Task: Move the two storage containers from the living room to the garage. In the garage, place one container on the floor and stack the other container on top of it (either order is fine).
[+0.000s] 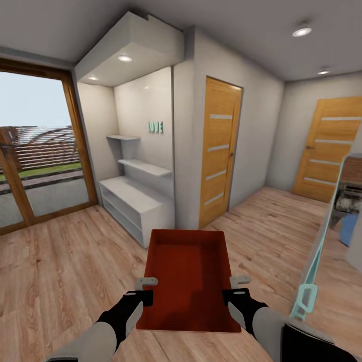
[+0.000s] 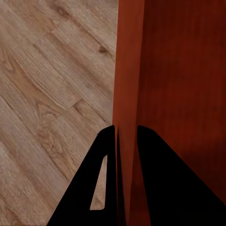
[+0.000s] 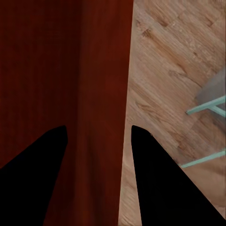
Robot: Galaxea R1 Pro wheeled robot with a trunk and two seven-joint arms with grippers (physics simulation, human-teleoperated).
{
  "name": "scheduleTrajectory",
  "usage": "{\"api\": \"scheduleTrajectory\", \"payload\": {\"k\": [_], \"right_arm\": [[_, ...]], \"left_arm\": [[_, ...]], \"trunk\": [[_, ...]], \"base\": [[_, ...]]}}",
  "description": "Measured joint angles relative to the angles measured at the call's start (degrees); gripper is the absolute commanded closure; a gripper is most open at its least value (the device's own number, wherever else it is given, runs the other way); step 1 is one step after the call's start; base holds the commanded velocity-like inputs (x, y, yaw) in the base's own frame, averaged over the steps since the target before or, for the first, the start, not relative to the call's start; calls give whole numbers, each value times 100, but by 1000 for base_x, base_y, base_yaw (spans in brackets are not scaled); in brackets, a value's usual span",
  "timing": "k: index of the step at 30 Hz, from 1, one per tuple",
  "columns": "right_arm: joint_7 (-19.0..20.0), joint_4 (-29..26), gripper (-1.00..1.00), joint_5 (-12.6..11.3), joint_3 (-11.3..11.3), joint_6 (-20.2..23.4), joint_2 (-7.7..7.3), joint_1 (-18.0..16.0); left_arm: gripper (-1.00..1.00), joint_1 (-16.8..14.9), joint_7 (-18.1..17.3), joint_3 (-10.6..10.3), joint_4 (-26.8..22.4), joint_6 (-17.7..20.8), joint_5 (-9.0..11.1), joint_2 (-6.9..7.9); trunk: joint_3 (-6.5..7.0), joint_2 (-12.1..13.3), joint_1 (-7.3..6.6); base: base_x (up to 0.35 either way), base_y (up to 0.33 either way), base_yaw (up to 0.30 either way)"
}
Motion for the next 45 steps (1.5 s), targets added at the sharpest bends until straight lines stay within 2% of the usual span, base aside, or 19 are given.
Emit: {"api": "scheduleTrajectory", "payload": {"k": [23,45], "right_arm": [[-3,0,100,-2,-1,-4,1,0],[4,2,100,-5,1,-1,-3,0]], "left_arm": [[100,0,0,-7,-3,0,6,2],[100,-1,1,1,0,0,-5,-4]], "trunk": [[0,0,0],[0,0,0]], "base": [[323,0,-5],[323,0,-232]]}}
